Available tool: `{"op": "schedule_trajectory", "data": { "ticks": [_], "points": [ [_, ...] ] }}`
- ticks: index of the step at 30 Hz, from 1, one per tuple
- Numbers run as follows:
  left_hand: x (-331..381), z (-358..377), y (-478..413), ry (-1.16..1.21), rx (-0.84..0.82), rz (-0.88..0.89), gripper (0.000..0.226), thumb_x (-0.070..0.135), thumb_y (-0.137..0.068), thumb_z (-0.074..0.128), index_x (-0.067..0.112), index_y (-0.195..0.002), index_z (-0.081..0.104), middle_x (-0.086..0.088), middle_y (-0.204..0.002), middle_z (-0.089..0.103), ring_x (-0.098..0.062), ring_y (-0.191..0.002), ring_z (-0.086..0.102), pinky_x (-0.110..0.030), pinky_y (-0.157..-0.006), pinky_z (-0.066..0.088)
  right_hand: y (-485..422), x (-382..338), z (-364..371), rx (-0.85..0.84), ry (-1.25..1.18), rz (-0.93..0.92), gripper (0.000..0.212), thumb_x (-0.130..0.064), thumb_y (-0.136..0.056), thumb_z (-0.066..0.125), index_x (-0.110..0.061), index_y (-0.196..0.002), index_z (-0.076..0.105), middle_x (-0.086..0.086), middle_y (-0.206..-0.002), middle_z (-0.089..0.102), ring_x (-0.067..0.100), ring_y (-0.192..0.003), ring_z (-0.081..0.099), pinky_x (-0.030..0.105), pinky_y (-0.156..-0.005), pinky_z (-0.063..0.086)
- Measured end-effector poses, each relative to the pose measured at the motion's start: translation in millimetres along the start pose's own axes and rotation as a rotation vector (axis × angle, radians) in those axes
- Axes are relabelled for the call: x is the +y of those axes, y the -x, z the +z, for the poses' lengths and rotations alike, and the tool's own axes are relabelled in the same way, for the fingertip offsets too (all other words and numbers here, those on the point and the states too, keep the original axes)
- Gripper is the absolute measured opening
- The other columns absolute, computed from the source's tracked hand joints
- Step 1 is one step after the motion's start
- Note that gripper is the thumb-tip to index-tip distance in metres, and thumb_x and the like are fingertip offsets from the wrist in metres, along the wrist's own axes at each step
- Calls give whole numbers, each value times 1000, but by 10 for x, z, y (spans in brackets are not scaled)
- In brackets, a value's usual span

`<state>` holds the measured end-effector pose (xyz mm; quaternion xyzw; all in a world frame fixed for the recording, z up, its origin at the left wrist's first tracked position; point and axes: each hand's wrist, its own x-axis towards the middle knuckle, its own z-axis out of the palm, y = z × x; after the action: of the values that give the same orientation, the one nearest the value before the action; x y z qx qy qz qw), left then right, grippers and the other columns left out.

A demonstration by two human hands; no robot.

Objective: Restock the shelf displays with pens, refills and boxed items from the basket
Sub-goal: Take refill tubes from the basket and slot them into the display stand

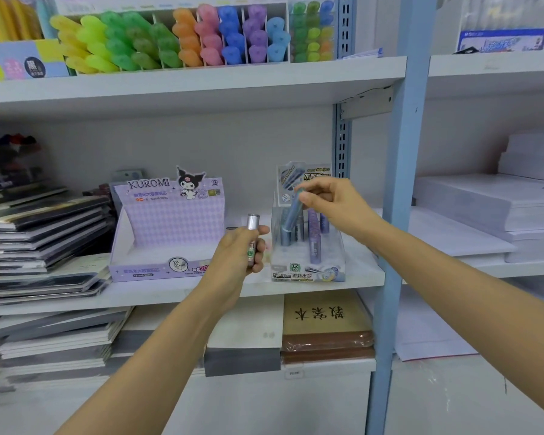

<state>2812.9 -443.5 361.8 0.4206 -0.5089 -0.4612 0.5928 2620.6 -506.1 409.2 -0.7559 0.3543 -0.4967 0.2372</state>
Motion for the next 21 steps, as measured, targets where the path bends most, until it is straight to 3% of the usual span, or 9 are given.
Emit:
{"op": "schedule_trajectory", "data": {
  "ticks": [2, 4, 7, 9, 14, 18, 21],
  "points": [
    [-42, -32, 17, -30, -15, 20, 23, 14, -101, 41, 11, -103, 64, 3, -66, 53, -7, -56, 44, -22, -54, 39, -14, 83, 43, -44, 68, 37, 23, -12, -93, 61, -6, -115, 67, 9, -106, 70, 20, -98, 67, 27, -91, 54],
    [-80, -76, 36, -66, -51, 45, 21, 16, -102, 45, 12, -106, 65, 5, -68, 55, -7, -59, 47, -22, -57, 42, -27, 149, 105, -79, 156, 38, 24, -13, -94, 61, -9, -116, 68, 5, -106, 70, 14, -95, 66, 19, -87, 52],
    [-119, -151, 47, -100, -92, 60, 18, 15, -100, 50, 13, -108, 66, 6, -72, 59, -7, -62, 49, -21, -61, 47, -75, 220, 193, -97, 254, 1, 25, -12, -93, 61, -10, -117, 68, 1, -104, 69, -4, -83, 58, 1, -71, 44],
    [-136, -191, 47, -105, -103, 65, 16, 15, -99, 53, 13, -105, 68, 5, -75, 62, -7, -63, 51, -21, -62, 49, -108, 252, 245, -121, 284, 0, 25, -12, -93, 62, -10, -117, 68, 1, -103, 69, -6, -80, 56, -1, -66, 42],
    [-175, -270, 41, -87, -84, 66, 15, 15, -95, 59, 11, -104, 69, 2, -79, 67, -9, -67, 57, -21, -63, 51, -176, 261, 214, -223, 402, -1, 23, -16, -95, 60, -14, -116, 68, -1, -108, 69, 13, -90, 64, 7, -70, 44],
    [-179, -283, 40, -43, -90, 70, 23, 14, -90, 64, 11, -113, 65, -1, -82, 72, -10, -66, 61, -22, -63, 54, -208, 247, 212, -261, 379, 1, 25, -15, -92, 63, -16, -117, 67, -7, -104, 67, 8, -94, 61, 4, -76, 43],
    [-178, -273, 45, -26, -76, 69, 41, 24, -76, 74, 13, -114, 61, -6, -89, 75, -11, -67, 64, -21, -62, 54, -222, 245, 268, -225, 339, 22, 18, -14, -88, 69, -18, -105, 66, -2, -97, 71, 10, -90, 64, 22, -83, 50]
  ]
}}
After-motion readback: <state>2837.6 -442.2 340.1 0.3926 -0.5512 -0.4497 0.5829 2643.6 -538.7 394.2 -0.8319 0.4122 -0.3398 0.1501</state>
